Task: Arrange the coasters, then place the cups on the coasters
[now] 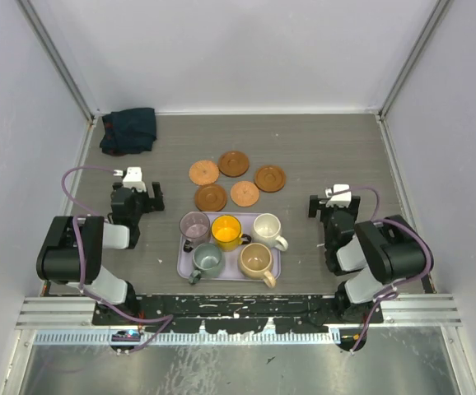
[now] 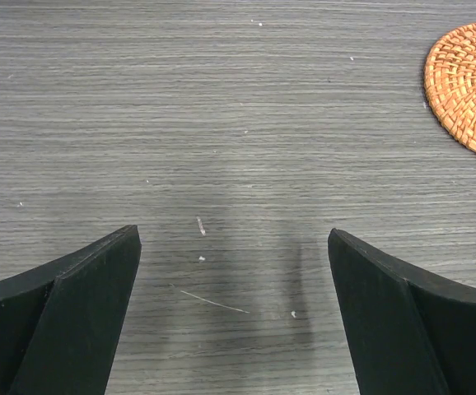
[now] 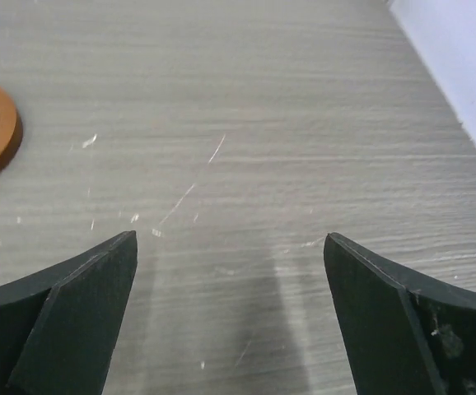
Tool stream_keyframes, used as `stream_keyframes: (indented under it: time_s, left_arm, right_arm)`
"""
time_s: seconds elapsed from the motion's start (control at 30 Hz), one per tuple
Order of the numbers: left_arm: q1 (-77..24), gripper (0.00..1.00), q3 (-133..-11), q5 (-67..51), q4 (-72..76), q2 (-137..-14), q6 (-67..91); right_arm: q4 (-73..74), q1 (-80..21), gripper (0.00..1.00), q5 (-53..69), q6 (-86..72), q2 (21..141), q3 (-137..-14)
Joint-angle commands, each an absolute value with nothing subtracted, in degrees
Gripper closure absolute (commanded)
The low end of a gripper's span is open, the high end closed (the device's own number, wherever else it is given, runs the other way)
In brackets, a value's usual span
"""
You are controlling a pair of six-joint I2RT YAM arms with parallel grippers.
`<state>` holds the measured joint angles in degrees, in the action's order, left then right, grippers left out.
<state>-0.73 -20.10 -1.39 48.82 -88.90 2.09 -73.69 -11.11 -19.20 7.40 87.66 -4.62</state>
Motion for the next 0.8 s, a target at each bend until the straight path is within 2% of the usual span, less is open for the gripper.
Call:
stream_keyframes:
  time_s: [0.0, 0.2, 0.77]
  left_arm:
    - [-0.7, 0.02, -21.5, -1.7, 51.2, -88.5, 1.5]
    - [-0.7, 0.02, -21.5, -1.7, 51.2, -88.5, 1.5]
    - [-0.6, 0.02, -21.5, -1.7, 51.2, -88.5, 1.5]
  right_arm:
    - [-91.3, -12.0, 0.01, -25.8, 6.8, 92.5, -4.3]
    - [-74.0, -7.8, 0.01, -22.0, 2.4, 89.1, -10.9]
    - [-73.7, -7.6, 0.01, -21.4, 2.3, 89.2, -11.1]
